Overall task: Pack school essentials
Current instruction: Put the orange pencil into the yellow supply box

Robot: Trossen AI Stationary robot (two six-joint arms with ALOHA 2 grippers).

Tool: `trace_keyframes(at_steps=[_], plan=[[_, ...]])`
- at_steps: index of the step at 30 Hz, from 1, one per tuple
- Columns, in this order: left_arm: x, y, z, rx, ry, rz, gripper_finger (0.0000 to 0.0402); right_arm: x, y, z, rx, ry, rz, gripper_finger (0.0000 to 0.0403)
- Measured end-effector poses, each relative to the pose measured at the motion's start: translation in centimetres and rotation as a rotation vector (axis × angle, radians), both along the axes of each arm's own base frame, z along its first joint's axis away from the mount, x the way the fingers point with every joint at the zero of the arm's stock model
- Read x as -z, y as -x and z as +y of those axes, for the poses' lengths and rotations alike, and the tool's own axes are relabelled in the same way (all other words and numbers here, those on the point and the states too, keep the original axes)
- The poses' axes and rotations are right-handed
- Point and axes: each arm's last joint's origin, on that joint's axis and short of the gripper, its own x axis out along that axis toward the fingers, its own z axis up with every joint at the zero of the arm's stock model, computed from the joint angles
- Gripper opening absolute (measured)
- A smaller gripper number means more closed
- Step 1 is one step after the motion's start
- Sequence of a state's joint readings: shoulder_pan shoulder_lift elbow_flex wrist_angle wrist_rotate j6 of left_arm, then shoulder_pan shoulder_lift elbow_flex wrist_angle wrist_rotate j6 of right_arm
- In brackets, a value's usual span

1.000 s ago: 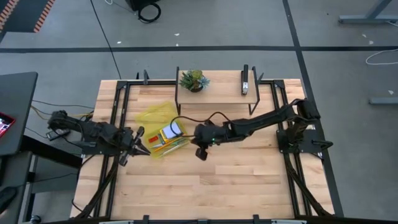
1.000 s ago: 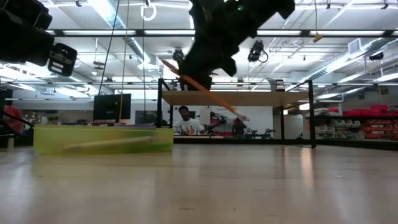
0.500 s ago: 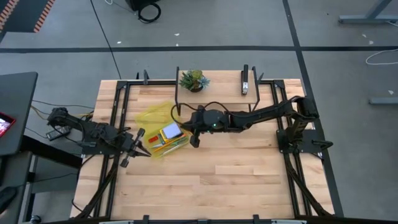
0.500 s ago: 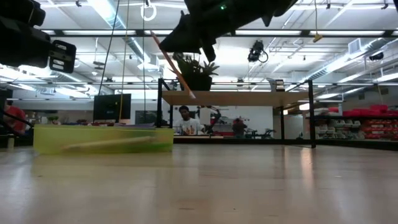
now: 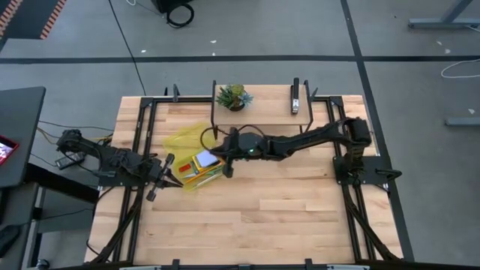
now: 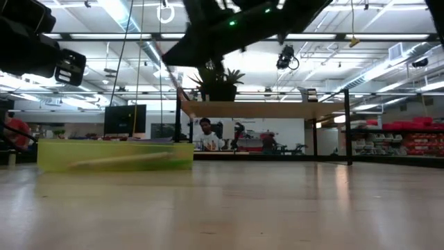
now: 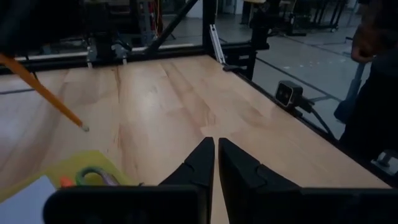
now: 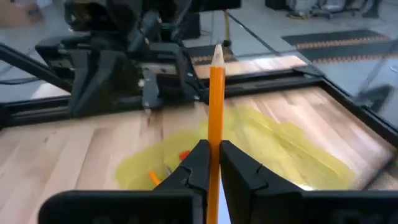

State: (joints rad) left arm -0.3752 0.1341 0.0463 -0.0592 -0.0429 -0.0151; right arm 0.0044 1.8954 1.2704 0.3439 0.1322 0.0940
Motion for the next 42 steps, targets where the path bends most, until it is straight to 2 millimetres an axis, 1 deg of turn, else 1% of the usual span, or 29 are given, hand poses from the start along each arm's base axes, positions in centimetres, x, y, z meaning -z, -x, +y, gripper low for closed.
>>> trace_keyframes(at_steps=[1,4,7,9,10,15,20,25,28,37,42], plan=[[0.0,0.0,0.0,0.0,0.0,-0.002,0.003,0.4,-0.3,0.0,-0.017,-0.003,0.016,0.0037],[0.0,0.0,0.0,-0.002,0.001,-0.002,0.0035,0.5,-2.1,0.0,-0.054,-0.005,-0.004,0.0037],[0.0,-0.1,0.0,0.0,-0.003,0.005,0.004,0.6,-4.1,0.1,-0.08,0.041,-0.016,0.0037],[0.1,-0.1,0.0,-0.001,-0.003,0.006,0.004,0.9,-5.0,0.1,-0.096,0.069,0.034,0.0037],[0.1,-0.1,0.0,0.0,-0.003,0.007,0.0039,0.9,-5.6,0.1,-0.099,0.077,0.031,0.0037],[0.0,-0.1,0.0,0.0,-0.003,0.006,0.0031,1.4,-6.9,-0.2,-0.115,0.107,0.095,0.0037],[0.0,-0.1,0.0,0.0,-0.002,0.006,0.0029,2.0,-6.6,-0.1,-0.142,0.132,0.175,0.0037],[0.0,-0.1,0.0,0.0,-0.002,0.006,0.0038,2.6,-6.3,0.1,-0.247,0.182,0.242,0.0037],[0.0,-0.1,0.0,0.0,-0.003,0.006,0.004,2.9,-6.1,0.1,-0.268,0.205,0.281,0.0037],[0.0,-0.1,0.0,0.0,-0.003,0.006,0.0028,3.0,-6.0,0.1,-0.302,0.219,0.298,0.0037],[0.0,-0.1,0.0,0.0,-0.002,0.005,0.0034,3.3,-5.8,0.1,-0.321,0.243,0.331,0.0039]])
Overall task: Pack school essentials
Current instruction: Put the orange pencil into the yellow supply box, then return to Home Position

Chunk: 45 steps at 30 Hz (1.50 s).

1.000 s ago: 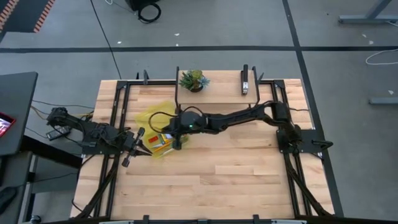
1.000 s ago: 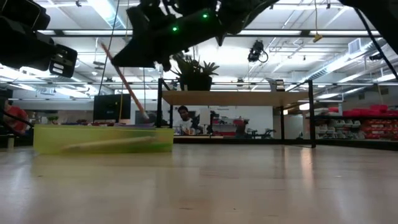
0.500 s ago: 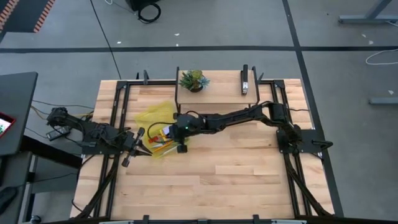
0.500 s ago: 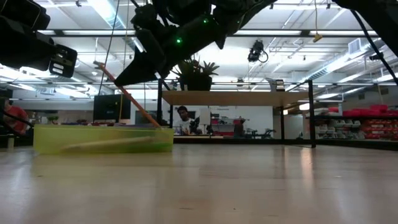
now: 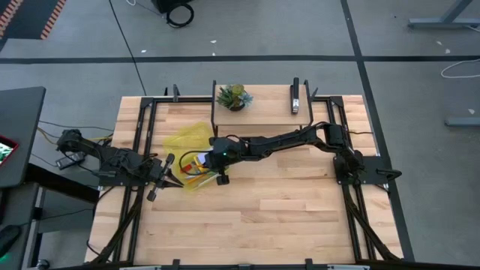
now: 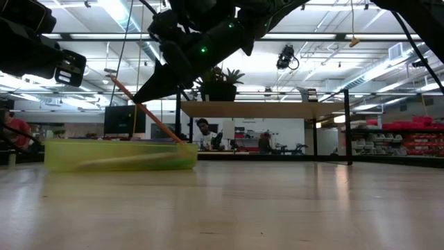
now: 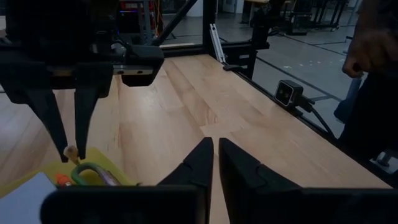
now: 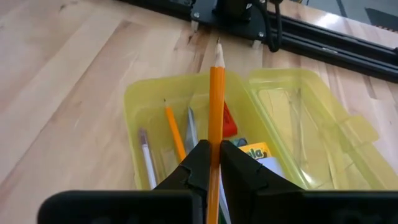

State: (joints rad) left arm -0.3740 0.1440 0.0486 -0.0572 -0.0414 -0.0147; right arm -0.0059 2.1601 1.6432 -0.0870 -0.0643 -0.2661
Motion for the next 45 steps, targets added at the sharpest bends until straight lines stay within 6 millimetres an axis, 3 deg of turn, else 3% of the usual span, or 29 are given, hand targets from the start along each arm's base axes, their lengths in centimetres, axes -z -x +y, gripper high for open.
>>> trace_keyframes(at_steps=[16,24,31,45], plan=[[0.0,0.0,0.0,0.0,0.0,-0.001,0.0028,0.0,0.0,0.2,-0.04,-0.002,0.003,0.0101],[0.0,0.0,0.0,0.0,0.001,-0.001,0.004,-0.3,0.2,0.0,0.029,-0.085,0.011,0.0113],[0.0,0.0,0.0,0.0,0.0,-0.001,0.0031,-2.4,1.2,-0.2,0.06,-0.097,0.018,0.0113],[0.0,0.0,0.0,0.001,-0.002,0.004,0.004,-10.8,5.0,-0.4,0.144,-0.072,-0.093,0.0113]])
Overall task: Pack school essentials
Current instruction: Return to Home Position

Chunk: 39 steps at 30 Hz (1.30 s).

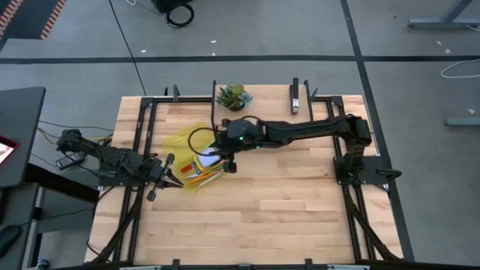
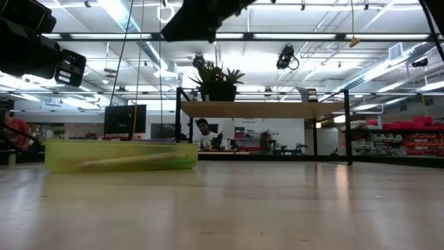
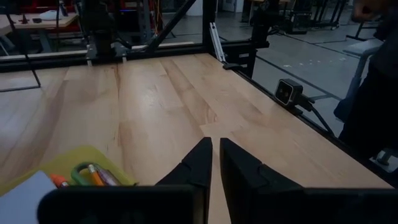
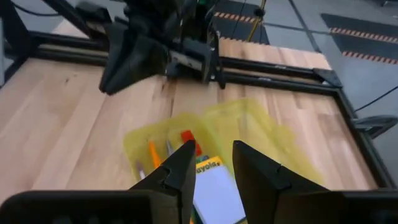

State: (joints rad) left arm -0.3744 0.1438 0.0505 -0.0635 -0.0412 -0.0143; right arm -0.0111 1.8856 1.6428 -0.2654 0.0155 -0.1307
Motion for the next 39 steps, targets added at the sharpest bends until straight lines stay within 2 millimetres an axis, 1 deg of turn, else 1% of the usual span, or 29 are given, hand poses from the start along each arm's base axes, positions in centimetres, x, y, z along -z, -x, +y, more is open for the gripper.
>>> trace_keyframes(at_steps=[3,9,14,19,24,29,33,39], plan=[[0.0,0.0,0.0,0.0,0.0,0.0,0.0036,-1.4,0.8,0.0,0.004,-0.003,-0.03,0.0113],[0.0,0.0,0.0,0.0,0.0,0.0,0.0028,-4.4,2.8,-0.1,0.009,-0.075,-0.084,0.0113],[0.0,0.0,0.0,0.0,0.0,0.0,0.0034,-7.2,5.4,-0.4,-0.009,-0.144,-0.102,0.0113],[0.0,0.0,0.0,0.0,0.0,0.001,0.004,-9.9,9.0,-0.6,-0.02,-0.179,-0.087,0.0113],[0.0,0.0,0.0,0.0,0.0,0.001,0.0036,-13.4,13.4,-0.4,0.001,-0.189,-0.161,0.0113],[0.0,0.0,0.0,0.0,0.0,0.0,0.0029,-16.3,18.2,-0.6,0.024,-0.189,-0.243,0.0113],[0.0,0.0,0.0,0.0,0.0,0.001,0.003,-17.9,21.7,-0.5,0.037,-0.198,-0.288,0.0113],[0.0,0.0,0.0,0.0,0.0,0.001,0.0039,-19.2,26.0,-0.2,0.047,-0.211,-0.331,0.0113]])
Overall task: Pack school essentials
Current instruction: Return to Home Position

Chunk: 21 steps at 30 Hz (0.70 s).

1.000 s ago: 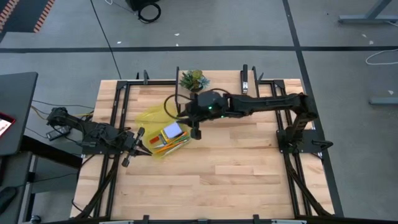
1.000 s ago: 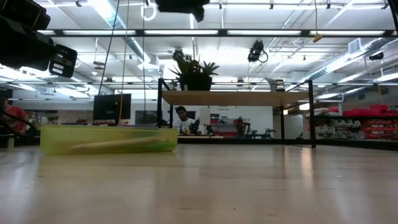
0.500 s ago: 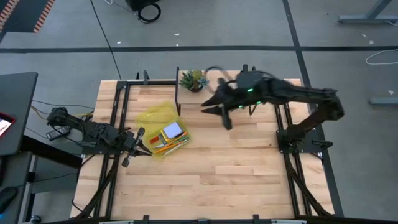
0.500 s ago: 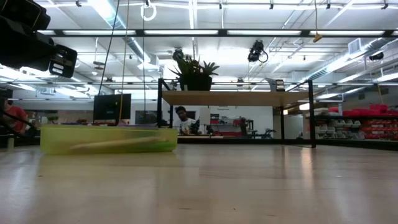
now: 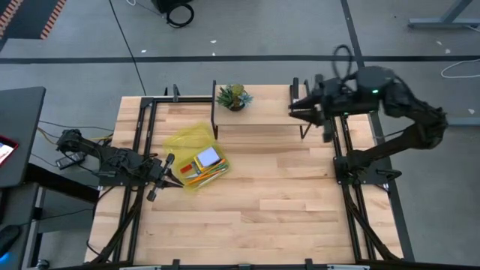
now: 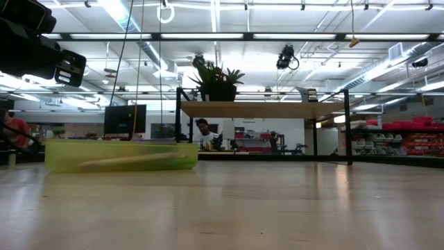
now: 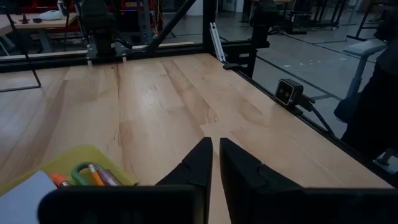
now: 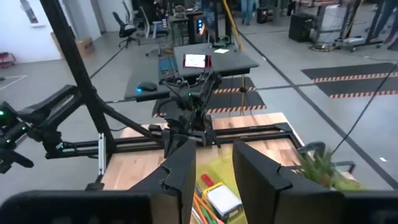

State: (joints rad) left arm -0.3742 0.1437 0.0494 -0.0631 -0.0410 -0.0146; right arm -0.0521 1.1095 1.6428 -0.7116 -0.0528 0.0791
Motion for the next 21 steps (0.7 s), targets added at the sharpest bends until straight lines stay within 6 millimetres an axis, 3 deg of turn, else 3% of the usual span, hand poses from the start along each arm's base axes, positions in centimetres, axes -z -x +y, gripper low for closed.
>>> trace_keyframes(at_steps=[10,15,21], plan=[[0.0,0.0,0.0,0.0,0.0,0.0,0.003,-1.8,6.9,0.4,0.001,0.009,-0.15,0.0113],[0.0,0.0,0.0,0.0,0.0,0.0,0.0029,-1.1,9.8,0.4,0.052,0.012,-0.192,0.0113],[0.0,0.0,0.0,0.0,0.0,0.0,0.0038,0.5,11.9,0.4,0.063,-0.026,-0.249,0.0113]])
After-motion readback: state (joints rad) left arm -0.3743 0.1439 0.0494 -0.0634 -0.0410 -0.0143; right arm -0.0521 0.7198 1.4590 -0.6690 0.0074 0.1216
